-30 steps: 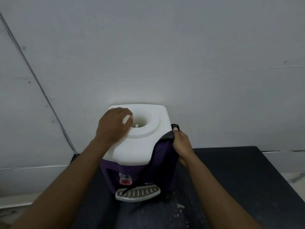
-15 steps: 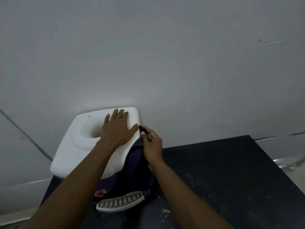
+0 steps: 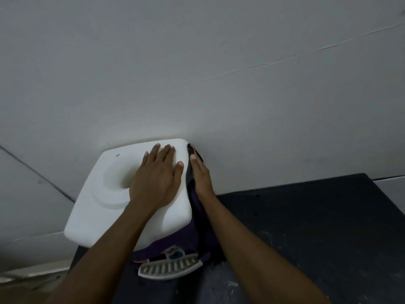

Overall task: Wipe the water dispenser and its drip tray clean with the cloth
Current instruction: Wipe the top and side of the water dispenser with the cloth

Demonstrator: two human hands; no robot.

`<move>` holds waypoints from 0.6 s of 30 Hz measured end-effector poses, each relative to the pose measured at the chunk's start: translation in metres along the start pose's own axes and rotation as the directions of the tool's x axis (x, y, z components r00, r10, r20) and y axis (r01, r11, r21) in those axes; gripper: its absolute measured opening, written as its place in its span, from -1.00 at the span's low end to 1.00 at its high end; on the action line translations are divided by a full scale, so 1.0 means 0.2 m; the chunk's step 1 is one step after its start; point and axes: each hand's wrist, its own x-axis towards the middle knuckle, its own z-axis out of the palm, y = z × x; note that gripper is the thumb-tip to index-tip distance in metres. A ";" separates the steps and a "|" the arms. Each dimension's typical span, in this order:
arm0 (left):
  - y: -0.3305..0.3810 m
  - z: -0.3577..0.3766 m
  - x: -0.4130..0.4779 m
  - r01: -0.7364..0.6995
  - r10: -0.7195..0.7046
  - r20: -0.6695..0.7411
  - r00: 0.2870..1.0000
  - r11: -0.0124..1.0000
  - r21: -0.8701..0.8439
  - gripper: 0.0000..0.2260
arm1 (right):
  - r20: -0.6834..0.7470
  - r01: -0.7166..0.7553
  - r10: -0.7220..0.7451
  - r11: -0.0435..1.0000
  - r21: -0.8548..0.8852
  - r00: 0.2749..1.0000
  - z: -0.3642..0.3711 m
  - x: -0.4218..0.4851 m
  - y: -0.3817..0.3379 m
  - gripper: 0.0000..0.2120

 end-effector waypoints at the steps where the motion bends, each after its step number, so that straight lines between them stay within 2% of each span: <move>1: 0.00 0.00 0.00 0.000 0.000 -0.005 1.000 1.000 0.002 -0.47 | 0.032 -0.014 0.014 1.000 -0.003 0.999 0.00 -0.01 0.00 -0.56; 3: 0.00 0.00 0.00 0.009 -0.009 -0.003 1.000 1.000 0.007 -0.47 | 0.093 -0.031 0.031 1.000 -0.001 0.995 0.00 -0.05 0.01 -0.53; 7: 0.01 -0.01 0.00 0.010 -0.010 0.006 1.000 1.000 0.024 -0.48 | 0.211 0.090 -0.089 0.996 0.009 0.973 -0.02 -0.25 0.06 -0.52; 9: 0.02 -0.01 0.00 0.018 -0.019 0.010 1.000 0.999 0.037 -0.48 | 0.257 0.102 -0.102 0.995 0.013 0.961 -0.05 -0.34 0.11 -0.53; 11: 0.03 -0.01 -0.01 0.026 -0.026 0.013 1.000 0.999 0.034 -0.48 | 0.273 0.053 -0.049 0.999 -0.007 0.961 -0.08 -0.38 0.16 -0.49; 14: 0.04 -0.02 -0.01 0.037 -0.038 0.024 0.999 0.999 0.031 -0.47 | 0.260 -0.059 0.067 0.997 -0.040 0.963 -0.12 -0.36 0.19 -0.22; 18: 0.05 -0.02 -0.01 0.045 -0.046 0.026 0.999 0.998 0.043 -0.47 | 0.249 -0.080 0.095 0.994 -0.070 0.964 -0.11 -0.21 0.19 -0.46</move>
